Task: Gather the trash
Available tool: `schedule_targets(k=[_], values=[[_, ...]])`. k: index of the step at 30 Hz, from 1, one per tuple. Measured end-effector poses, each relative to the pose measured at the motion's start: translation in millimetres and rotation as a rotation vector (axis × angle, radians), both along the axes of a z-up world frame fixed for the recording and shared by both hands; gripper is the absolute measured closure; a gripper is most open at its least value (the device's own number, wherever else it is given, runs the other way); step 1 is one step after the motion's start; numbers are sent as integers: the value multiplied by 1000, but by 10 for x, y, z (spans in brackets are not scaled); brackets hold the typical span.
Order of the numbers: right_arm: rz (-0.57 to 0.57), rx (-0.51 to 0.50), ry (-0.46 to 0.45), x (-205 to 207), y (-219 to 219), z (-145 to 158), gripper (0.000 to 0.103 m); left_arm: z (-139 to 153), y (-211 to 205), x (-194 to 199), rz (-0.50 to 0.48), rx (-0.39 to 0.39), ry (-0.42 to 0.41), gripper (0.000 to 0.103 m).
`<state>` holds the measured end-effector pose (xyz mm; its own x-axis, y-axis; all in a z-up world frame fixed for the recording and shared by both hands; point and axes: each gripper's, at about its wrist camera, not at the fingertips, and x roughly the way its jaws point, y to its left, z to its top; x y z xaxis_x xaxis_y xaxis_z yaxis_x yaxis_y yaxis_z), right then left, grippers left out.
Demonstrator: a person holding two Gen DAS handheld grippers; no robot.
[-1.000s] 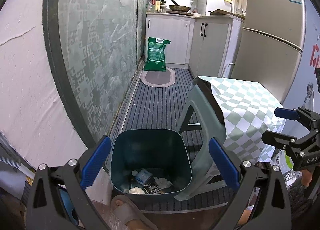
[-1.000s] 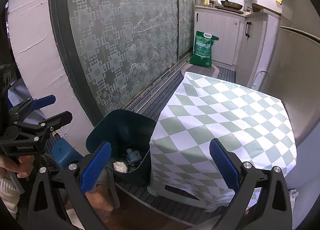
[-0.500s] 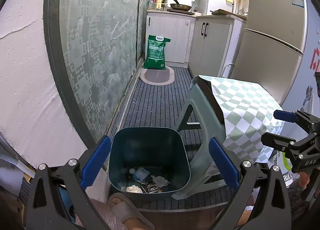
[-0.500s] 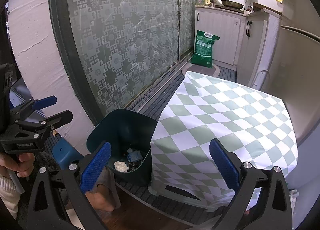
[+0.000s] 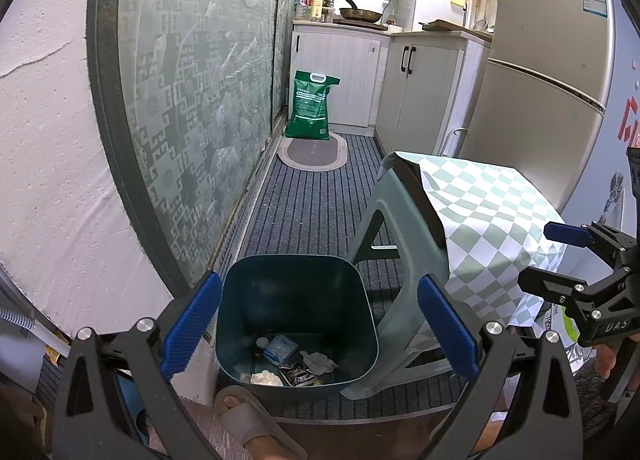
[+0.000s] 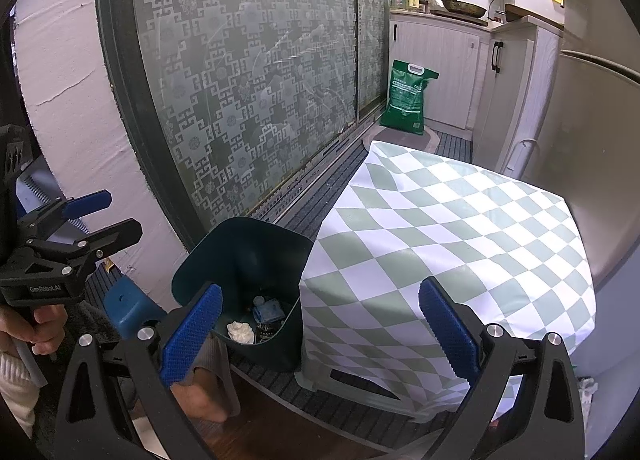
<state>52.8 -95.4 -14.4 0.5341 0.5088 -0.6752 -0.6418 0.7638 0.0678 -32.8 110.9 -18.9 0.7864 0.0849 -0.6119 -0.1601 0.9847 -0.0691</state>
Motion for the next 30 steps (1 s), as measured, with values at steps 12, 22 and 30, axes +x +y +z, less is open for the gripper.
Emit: schedule_targets(k=[12, 22, 30], values=[[0, -3, 0, -4, 1, -5, 4, 6, -12, -4, -2, -1, 2, 3], [2, -3, 1, -7, 0, -10, 4, 5, -40, -7, -6, -1, 2, 3], [2, -3, 0, -7, 3, -10, 4, 5, -28, -4, -4, -2, 2, 3]])
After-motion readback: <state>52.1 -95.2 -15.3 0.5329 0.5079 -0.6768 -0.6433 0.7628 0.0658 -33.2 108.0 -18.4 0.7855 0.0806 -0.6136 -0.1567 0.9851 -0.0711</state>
